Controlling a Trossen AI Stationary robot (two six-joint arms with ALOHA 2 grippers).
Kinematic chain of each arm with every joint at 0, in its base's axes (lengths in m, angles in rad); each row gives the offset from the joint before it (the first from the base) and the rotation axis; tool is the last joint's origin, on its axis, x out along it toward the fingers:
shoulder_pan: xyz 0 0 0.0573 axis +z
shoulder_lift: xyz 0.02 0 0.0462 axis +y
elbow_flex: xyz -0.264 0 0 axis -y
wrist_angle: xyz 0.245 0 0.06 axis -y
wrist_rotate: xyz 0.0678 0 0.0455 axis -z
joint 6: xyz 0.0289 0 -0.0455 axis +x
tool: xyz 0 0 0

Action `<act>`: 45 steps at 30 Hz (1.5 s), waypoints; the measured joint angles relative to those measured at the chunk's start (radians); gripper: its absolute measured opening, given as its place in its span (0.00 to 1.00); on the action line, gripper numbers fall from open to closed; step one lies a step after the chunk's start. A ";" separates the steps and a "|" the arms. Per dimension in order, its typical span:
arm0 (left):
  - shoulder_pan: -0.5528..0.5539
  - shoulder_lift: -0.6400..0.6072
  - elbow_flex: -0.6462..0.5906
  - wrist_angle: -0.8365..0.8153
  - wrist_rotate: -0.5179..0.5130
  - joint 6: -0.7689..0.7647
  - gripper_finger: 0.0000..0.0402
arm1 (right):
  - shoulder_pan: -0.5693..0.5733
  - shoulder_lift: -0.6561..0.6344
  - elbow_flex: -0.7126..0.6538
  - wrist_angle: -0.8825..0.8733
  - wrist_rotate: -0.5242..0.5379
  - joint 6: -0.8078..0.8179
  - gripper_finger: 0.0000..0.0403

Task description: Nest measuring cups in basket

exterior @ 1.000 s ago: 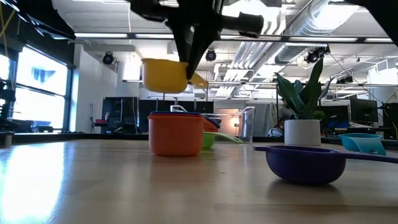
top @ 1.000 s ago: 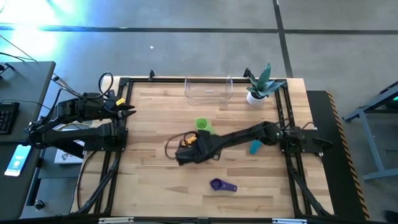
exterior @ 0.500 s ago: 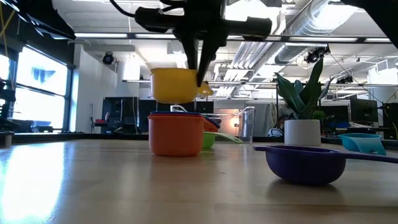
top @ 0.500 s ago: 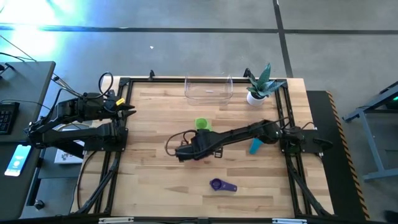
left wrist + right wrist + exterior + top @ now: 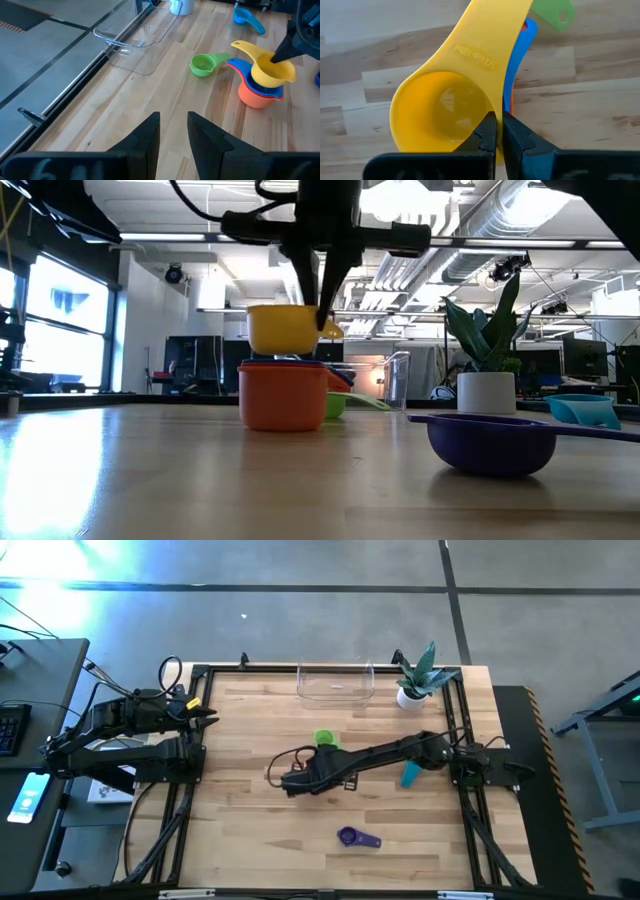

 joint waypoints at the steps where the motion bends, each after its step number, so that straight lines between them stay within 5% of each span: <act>1: 0.000 0.000 0.000 0.000 0.000 0.000 0.22 | -0.001 0.002 0.000 0.000 -0.008 -0.002 0.00; 45: 0.000 0.000 0.000 0.000 0.000 0.010 0.22 | -0.012 0.017 0.000 -0.070 -0.095 0.006 0.16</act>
